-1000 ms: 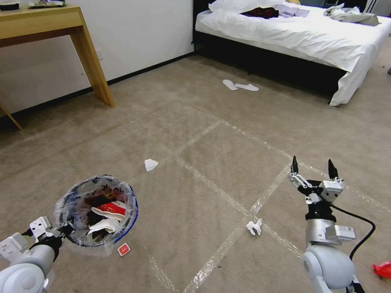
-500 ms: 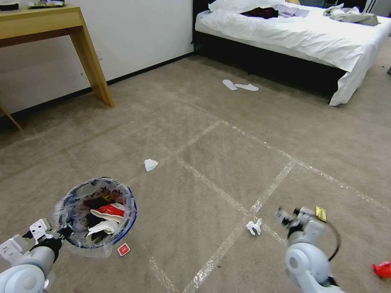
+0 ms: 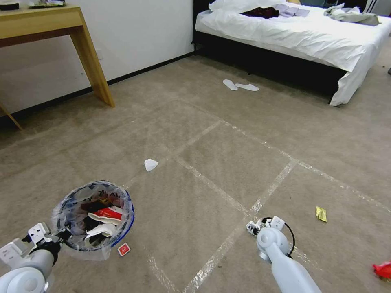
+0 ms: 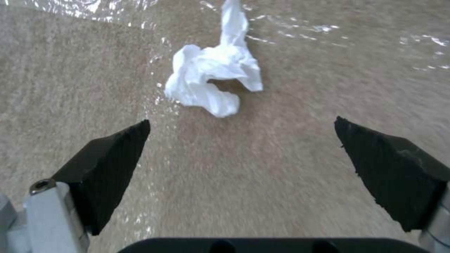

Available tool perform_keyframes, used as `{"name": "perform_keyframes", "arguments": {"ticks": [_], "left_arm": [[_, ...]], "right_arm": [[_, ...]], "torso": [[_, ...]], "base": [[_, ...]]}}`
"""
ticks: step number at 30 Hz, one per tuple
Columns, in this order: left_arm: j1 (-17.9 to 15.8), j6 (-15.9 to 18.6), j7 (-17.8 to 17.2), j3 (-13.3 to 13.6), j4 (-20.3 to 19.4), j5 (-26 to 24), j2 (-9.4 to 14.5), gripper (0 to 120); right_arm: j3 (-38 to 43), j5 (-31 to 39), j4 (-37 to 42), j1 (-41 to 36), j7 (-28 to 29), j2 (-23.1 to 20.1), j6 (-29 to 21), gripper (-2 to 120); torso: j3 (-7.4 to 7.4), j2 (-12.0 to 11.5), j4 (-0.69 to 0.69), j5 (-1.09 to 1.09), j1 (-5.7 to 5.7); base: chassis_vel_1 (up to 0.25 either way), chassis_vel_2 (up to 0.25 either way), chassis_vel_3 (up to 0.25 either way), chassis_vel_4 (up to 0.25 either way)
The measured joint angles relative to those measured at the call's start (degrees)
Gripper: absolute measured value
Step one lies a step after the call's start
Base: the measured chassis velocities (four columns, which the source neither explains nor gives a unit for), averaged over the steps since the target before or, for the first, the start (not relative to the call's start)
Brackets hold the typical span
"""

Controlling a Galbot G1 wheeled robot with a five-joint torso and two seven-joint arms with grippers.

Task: Pick up the trash bin and place the garbage on the floor into it.

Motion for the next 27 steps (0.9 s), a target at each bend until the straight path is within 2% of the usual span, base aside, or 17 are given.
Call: {"name": "perform_keyframes", "arguments": {"ticks": [6, 8, 16, 19, 27], "left_arm": [[0.27, -0.04, 0.00, -0.04, 0.03, 0.15, -0.07, 0], [0.56, -0.08, 0.00, -0.23, -0.01, 0.16, -0.07, 0], [1.08, -0.28, 0.00, -0.57, -0.47, 0.13, -0.04, 0], [1.61, -0.67, 0.10, -0.88, -0.53, 0.11, -0.04, 0], [2.13, -0.89, 0.24, -1.35, -0.45, 0.10, 0.25, 0]], "right_arm": [[-1.14, -2.40, -6.55, 2.64, -3.72, 0.48, 1.36, 100], [-1.89, -3.24, -11.73, 5.02, -6.26, 0.94, 2.20, 100], [-2.99, -4.80, -16.70, 7.88, -9.74, 1.56, 3.52, 100], [-3.95, -6.97, -21.30, 10.68, -12.59, 2.25, 4.99, 100], [-4.26, -9.84, -26.34, 13.80, -14.98, 2.74, 6.54, 100]], "torso": [[0.00, 0.00, 0.00, 0.01, 0.00], [0.00, 0.00, 0.00, 0.01, 0.00], [0.00, 0.00, 0.00, 0.01, 0.00], [0.00, 0.00, 0.00, 0.01, 0.00], [0.00, -0.01, 0.01, 0.00, 0.00]], "base": [[0.000, 0.000, 0.000, 0.000], [0.000, 0.000, 0.000, 0.000], [0.000, 0.000, 0.000, 0.000], [0.000, 0.000, 0.000, 0.000], [0.000, 0.000, 0.000, 0.000]]}}
